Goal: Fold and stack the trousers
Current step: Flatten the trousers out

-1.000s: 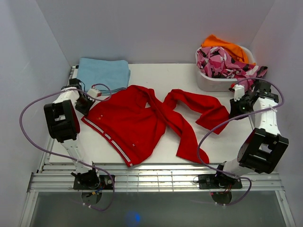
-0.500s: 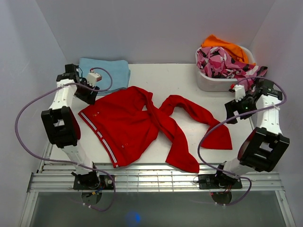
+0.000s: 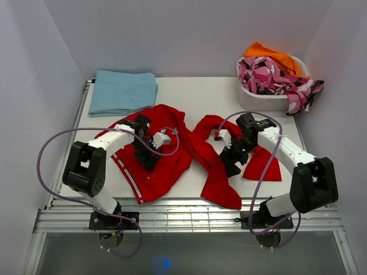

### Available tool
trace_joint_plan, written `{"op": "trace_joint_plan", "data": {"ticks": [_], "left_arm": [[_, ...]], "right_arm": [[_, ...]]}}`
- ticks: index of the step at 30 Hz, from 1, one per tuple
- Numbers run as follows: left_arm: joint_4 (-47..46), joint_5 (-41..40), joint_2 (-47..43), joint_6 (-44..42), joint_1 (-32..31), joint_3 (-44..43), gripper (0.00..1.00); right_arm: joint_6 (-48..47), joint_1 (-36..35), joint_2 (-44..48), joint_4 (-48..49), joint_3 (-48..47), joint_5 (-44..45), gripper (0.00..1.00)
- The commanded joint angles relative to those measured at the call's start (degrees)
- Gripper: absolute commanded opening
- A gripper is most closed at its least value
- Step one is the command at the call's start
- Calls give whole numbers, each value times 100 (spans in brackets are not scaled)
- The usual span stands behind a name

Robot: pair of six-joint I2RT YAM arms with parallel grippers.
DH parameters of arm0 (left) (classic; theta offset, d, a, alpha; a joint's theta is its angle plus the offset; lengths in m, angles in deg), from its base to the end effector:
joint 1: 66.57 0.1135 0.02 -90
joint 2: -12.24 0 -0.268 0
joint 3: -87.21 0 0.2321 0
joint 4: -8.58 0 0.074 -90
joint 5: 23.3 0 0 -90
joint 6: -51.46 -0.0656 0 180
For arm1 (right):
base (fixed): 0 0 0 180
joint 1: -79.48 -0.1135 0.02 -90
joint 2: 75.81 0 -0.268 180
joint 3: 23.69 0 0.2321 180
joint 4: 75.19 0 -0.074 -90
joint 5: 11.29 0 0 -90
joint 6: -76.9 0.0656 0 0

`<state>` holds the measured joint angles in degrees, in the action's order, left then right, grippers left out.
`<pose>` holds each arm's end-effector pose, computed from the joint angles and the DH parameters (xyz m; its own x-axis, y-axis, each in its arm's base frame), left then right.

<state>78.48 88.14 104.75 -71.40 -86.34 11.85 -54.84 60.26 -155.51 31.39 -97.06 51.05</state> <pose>0.2370 -0.1107 0.1779 -0.6090 0.7556 -0.2413 0.7893 0.5472 -0.2787 0.2036 0.1032 0.2216 -0.4473 -0.7804 -0.4369 -0.8944 0.3881 0.2224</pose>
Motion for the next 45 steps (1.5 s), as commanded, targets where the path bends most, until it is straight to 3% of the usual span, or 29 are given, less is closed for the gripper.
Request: {"op": "trace_joint_plan", "data": {"ticks": [1, 3, 6, 7, 8, 10, 17, 23, 25, 30, 34, 38, 39, 40, 42, 44, 45], "left_arm": [[-393, -534, 144, 96, -246, 271, 70], [-455, -744, 276, -184, -255, 621, 65], [-657, -1465, 294, -780, -229, 1149, 54], [-753, -1614, 216, -975, -203, 1525, 50], [-798, -1877, 154, -1168, -177, 1686, 48], [-825, -1958, -117, -1783, 165, 1932, 41], [-815, -1985, -777, -4173, 1694, 1960, 34], [-1027, -1748, -902, -6037, 2846, 1785, 30], [-1071, -1520, -735, -6643, 3241, 1513, 30], [-1280, -1247, -568, -7242, 3725, 1240, 34], [-1317, -756, -436, -6964, 3840, 662, 48], [-571, 34, -488, -6655, 3849, 124, 53], [-483, 150, -567, -6602, 3840, 106, 54], [-482, 229, -646, -6514, 3840, 114, 54], [-560, 388, -865, -6374, 3840, 211, 55], [-578, 519, -962, -6024, 3840, 211, 55], [-509, 677, -1006, -5891, 3840, 141, 55]], "right_arm": [[841, -318, -387, 885, 152, 14, 95], [991, -354, -642, 1236, 231, 41, 89], [1071, -337, -784, 1343, 223, 129, 51], [1054, -302, -766, 1343, 205, 234, 21], [1053, -249, -723, 1343, 188, 322, 8], [888, 119, -512, 1073, 65, 480, 8], [-483, 2200, -291, -211, -1382, 692, 8], [-801, 2932, -756, -160, -2693, 762, 8], [-644, 3152, -1299, 15, -3474, 753, 8], [-590, 3188, -1952, 130, -3636, 1043, 8], [-327, 3188, -2093, 927, -3197, 1499, 8], [16, 3223, -2260, 1071, -3414, 2027, 35], [95, 3258, -2243, 1062, -3494, 2063, 44], [113, 3293, -2217, 1062, -3573, 2098, 63], [104, 3425, -2068, 1045, -3793, 2028, 70], [17, 3478, -1936, 765, -3960, 1809, 71], [-88, 3478, -1866, 172, -4056, 1599, 72]]}}
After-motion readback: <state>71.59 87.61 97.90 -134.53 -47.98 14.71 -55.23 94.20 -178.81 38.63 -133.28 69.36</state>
